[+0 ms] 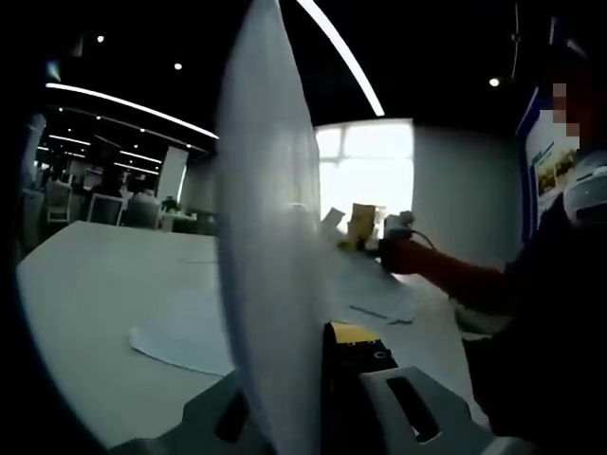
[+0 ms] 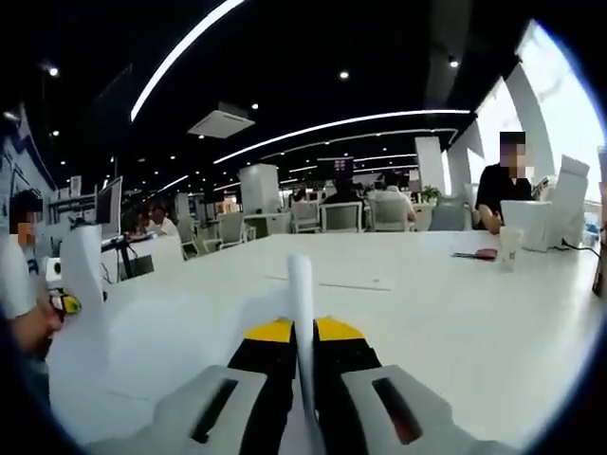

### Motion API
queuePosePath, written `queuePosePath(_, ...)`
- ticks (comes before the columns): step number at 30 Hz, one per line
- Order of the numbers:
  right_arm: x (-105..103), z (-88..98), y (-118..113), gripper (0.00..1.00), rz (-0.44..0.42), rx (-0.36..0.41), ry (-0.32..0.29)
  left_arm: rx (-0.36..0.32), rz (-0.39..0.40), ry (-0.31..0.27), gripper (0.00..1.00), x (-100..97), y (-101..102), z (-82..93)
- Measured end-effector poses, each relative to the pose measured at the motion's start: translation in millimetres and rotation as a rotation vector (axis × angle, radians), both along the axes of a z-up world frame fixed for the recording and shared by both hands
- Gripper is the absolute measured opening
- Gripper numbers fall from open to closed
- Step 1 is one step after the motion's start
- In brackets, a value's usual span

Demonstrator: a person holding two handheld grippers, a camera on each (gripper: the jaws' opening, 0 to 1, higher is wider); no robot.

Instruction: Organize the stack of printing papers by aligning and flattening the scattered papers on the table

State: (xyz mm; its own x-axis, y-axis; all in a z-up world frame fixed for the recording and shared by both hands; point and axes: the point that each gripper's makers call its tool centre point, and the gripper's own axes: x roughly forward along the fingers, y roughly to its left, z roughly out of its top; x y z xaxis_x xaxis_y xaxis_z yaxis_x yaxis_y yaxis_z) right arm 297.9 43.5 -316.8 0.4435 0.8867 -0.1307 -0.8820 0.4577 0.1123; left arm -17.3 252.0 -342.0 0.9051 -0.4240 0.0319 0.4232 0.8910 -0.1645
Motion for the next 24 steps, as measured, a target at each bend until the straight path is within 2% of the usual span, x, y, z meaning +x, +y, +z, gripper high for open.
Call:
queuePosePath(5, -13.3, 8.5, -2.5, 0.02, 0.002, 0.023, -0.011, 0.000, 0.000, 0.000, 0.06, -0.7, -1.1, 0.2)
queuePosePath(24, -39.9, 30.1, -18.6, 0.02, -0.002, 0.076, -0.036, 0.011, -0.003, -0.004, 0.06, -2.8, -8.3, 1.0)
